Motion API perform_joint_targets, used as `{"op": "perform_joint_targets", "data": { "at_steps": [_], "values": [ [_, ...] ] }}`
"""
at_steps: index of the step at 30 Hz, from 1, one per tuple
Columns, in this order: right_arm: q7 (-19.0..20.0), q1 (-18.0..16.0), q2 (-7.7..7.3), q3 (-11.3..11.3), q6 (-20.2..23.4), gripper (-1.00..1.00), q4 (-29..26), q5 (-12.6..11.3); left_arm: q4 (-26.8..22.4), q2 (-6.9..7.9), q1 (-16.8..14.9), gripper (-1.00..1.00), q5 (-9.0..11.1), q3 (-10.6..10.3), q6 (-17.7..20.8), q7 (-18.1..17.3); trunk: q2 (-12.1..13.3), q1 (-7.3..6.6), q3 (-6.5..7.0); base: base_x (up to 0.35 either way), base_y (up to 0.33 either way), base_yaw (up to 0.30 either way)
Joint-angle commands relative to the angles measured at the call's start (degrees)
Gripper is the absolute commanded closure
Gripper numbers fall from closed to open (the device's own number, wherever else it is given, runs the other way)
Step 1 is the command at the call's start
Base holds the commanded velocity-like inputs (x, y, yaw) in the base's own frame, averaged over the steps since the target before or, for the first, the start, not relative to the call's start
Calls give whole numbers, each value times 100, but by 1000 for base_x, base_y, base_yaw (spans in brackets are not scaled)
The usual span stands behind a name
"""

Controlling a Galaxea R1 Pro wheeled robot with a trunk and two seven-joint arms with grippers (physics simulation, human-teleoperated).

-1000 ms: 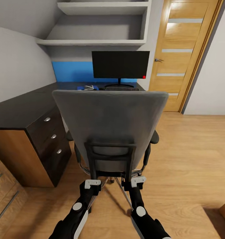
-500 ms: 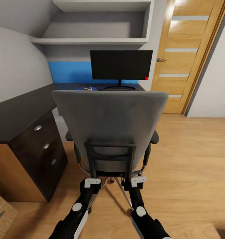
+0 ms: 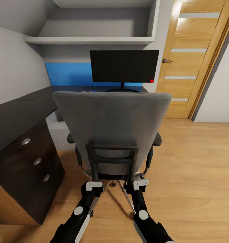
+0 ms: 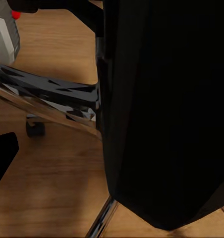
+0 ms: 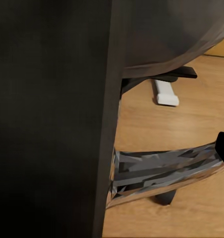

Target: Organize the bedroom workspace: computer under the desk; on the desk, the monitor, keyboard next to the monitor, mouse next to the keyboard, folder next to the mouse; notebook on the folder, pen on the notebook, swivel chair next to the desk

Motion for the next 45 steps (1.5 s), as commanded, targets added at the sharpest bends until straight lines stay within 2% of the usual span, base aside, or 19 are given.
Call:
{"op": "perform_joint_targets", "data": {
  "at_steps": [1,34,45],
  "values": [
    [-58,-6,0,12,4,-100,5,58,11,2,-2,-100,-25,-10,-16,37,-1,3,-4,335,0,0],
    [-63,-6,0,12,4,-100,-3,57,13,2,-2,-100,-22,-1,-14,37,-1,3,-4,335,0,0],
    [-61,-6,0,12,4,-100,-3,57,13,10,-2,-100,-14,-1,13,45,-1,3,-4,150,0,0]
  ]
}}
